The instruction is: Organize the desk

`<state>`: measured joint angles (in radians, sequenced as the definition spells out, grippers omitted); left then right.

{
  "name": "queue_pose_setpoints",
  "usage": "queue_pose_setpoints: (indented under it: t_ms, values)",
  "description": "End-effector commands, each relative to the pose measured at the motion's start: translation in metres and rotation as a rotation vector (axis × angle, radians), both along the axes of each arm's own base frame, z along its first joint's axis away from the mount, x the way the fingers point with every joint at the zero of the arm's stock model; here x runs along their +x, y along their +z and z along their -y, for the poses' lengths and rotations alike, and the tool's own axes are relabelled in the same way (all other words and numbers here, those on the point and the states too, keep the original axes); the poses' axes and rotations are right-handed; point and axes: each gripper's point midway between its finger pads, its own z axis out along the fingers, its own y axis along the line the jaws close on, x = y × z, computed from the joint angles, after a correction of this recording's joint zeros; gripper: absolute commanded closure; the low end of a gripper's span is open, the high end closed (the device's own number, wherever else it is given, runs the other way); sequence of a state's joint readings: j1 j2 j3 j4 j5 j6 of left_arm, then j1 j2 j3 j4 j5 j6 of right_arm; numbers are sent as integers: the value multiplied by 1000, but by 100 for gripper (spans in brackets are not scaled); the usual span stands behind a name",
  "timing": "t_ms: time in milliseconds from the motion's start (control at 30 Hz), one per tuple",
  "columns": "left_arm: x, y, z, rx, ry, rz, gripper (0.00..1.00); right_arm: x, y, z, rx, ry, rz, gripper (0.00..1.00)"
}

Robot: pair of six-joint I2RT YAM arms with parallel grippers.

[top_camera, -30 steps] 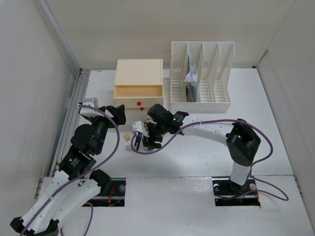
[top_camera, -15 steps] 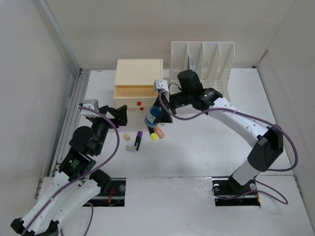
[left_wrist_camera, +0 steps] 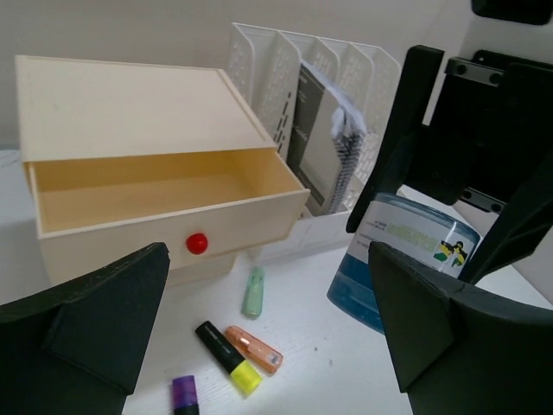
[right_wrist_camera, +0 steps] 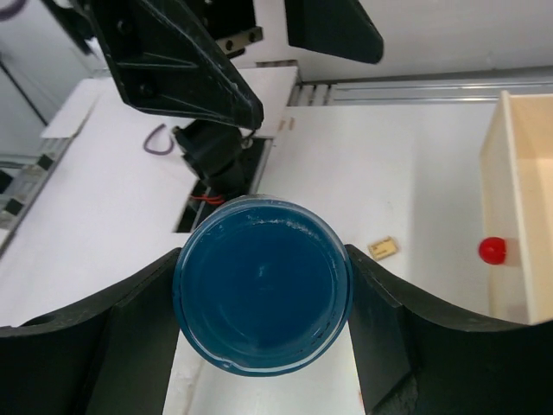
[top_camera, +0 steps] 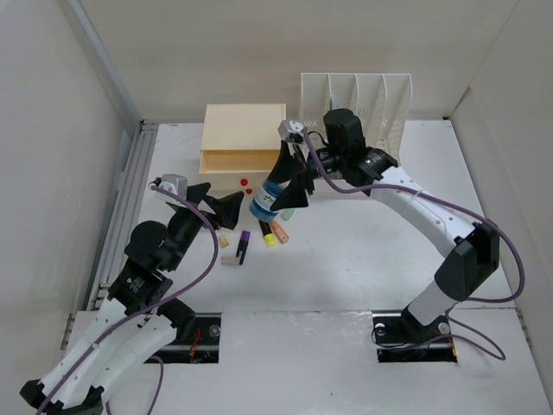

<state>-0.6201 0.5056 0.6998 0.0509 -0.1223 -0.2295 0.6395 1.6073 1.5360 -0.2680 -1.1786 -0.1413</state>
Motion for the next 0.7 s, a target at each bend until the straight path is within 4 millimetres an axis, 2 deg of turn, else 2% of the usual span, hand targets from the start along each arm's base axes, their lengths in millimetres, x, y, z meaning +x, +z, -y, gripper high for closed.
queue_pose_setpoints:
  t_ms: [0,33,133,167,300,367,400,500,567,600,633,667]
  values:
    - [-17,44,15,-78,-124,109,0,-17,53,11,119,118,65,100]
    - [-28,56,20,-67,-180,159,0,-16,53,15,122,127,63,100]
    - [-43,64,26,26,-261,235,0,-22,57,24,130,216,23,100]
    - [-57,69,26,78,-308,296,0,-27,62,31,137,254,16,100]
    - [-92,69,33,184,-455,425,0,-34,64,40,147,317,7,100]
    - [-103,74,34,224,-497,465,2,-39,67,43,154,349,12,100]
    - [-106,61,41,271,-556,437,3,-39,67,44,150,349,2,100]
    - [-105,49,47,388,-617,427,3,-37,65,42,146,348,-7,100]
    - [-93,36,52,470,-630,401,3,-38,67,43,142,348,-15,100]
    - [-89,38,51,493,-616,401,3,-38,67,43,142,348,-15,100]
    - [-83,27,54,526,-629,370,3,-39,67,40,143,357,-14,100]
    - [-80,29,53,550,-618,382,3,-42,67,38,143,366,-15,100]
